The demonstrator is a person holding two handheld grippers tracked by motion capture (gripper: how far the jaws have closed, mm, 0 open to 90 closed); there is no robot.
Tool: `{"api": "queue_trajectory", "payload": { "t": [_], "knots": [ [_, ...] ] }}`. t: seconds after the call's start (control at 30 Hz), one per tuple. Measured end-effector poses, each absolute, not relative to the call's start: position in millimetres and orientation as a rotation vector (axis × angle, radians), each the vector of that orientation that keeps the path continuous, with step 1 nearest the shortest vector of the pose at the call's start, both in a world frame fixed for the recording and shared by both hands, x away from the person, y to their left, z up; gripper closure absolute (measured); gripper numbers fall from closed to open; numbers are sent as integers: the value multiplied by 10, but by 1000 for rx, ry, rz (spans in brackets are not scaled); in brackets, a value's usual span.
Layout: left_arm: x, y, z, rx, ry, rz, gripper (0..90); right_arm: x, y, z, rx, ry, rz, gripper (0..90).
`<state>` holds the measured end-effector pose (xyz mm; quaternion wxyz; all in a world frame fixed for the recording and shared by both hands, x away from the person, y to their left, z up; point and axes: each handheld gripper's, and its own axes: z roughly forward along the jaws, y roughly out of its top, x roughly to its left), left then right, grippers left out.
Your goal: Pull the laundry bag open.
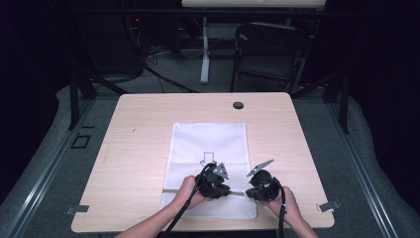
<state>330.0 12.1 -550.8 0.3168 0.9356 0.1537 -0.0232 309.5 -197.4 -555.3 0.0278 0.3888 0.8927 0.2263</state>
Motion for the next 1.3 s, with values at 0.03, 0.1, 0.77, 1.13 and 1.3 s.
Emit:
{"api": "queue_trajectory", "payload": {
  "t": [0.03, 0.1, 0.77, 1.13, 1.3],
  "knots": [
    [3299, 129, -5500, 2473, 404, -55, 818, 3094, -1971, -5553, 1201, 2757, 704, 900],
    [3304, 146, -5499, 2463, 404, -59, 818, 3093, -1968, -5553, 1201, 2757, 703, 900],
    [3294, 249, -5488, 2467, 430, -56, 818, 3096, -1976, -5553, 1197, 2757, 699, 900],
    [3288, 358, -5467, 2463, 447, -54, 818, 3098, -1979, -5555, 1191, 2759, 702, 900],
    [3275, 410, -5466, 2468, 454, -49, 818, 3097, -1979, -5555, 1192, 2758, 702, 900]
  ]
}}
